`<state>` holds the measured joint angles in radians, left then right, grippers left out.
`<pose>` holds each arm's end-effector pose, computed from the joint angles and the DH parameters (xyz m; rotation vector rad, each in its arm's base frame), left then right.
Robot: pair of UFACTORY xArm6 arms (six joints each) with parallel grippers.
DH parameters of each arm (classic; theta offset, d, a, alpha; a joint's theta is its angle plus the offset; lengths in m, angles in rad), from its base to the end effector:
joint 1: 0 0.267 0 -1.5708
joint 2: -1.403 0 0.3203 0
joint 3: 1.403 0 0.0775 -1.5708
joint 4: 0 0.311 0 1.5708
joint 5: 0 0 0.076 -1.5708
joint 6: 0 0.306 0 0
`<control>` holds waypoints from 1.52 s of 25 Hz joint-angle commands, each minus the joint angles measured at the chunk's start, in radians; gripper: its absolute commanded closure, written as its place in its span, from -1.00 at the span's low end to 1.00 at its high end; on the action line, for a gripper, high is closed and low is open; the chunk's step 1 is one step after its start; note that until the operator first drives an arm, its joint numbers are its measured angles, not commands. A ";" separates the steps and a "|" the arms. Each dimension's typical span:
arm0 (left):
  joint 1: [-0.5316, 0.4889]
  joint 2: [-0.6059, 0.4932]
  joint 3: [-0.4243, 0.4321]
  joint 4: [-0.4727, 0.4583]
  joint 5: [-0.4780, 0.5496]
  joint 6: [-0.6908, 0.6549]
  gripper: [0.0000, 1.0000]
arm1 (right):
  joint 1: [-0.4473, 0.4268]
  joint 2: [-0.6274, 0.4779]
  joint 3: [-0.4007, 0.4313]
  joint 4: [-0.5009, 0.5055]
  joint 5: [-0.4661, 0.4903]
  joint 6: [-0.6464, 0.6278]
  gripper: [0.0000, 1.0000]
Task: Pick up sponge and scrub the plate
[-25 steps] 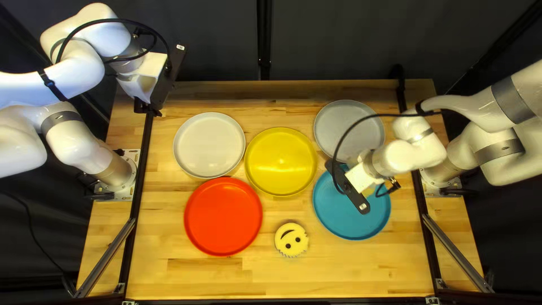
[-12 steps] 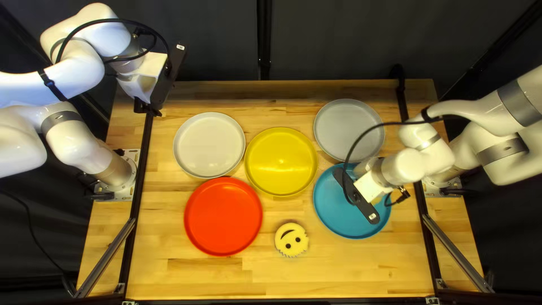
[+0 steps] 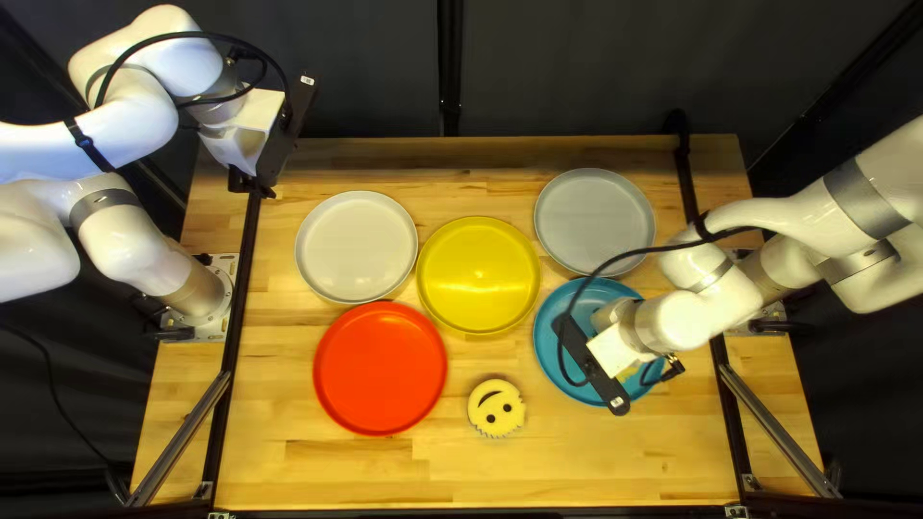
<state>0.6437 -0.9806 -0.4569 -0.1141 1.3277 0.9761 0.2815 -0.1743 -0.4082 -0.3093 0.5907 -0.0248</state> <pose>0.1752 0.0918 0.2286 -3.0921 0.4847 -0.2460 0.3083 0.0551 0.0664 2.8536 0.8276 0.0206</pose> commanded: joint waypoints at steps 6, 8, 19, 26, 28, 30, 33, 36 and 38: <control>0.000 0.000 0.000 0.000 0.000 0.000 -1.00 | -0.140 -0.077 0.068 0.011 -0.015 -0.071 1.00; 0.000 0.000 0.000 0.000 0.000 0.000 -1.00 | -0.131 -0.086 0.080 0.013 -0.018 -0.052 1.00; 0.000 0.000 0.000 0.000 0.000 0.000 -1.00 | 0.111 0.020 -0.039 0.041 0.045 0.182 1.00; 0.000 0.000 0.000 0.000 0.000 0.000 -1.00 | 0.050 0.010 -0.046 0.070 0.085 0.196 1.00; 0.000 0.000 0.000 0.000 0.000 0.000 -1.00 | 0.002 -0.013 -0.037 0.078 0.097 0.185 1.00; 0.000 0.000 0.000 0.000 0.000 0.000 -1.00 | -0.038 -0.032 -0.026 0.083 0.104 0.178 1.00; 0.000 0.000 0.000 0.000 0.000 0.000 -1.00 | -0.139 -0.058 -0.001 0.098 0.099 0.142 1.00; 0.000 0.000 0.000 0.000 0.000 0.000 -1.00 | -0.178 -0.069 0.012 0.113 0.095 0.144 1.00; 0.000 0.000 0.000 0.000 0.000 0.000 -1.00 | -0.167 -0.066 0.000 0.118 0.113 0.178 1.00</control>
<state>0.6437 -0.9807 -0.4569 -0.1141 1.3277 0.9761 0.1127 -0.2393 -0.4010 -0.1995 0.6893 0.1259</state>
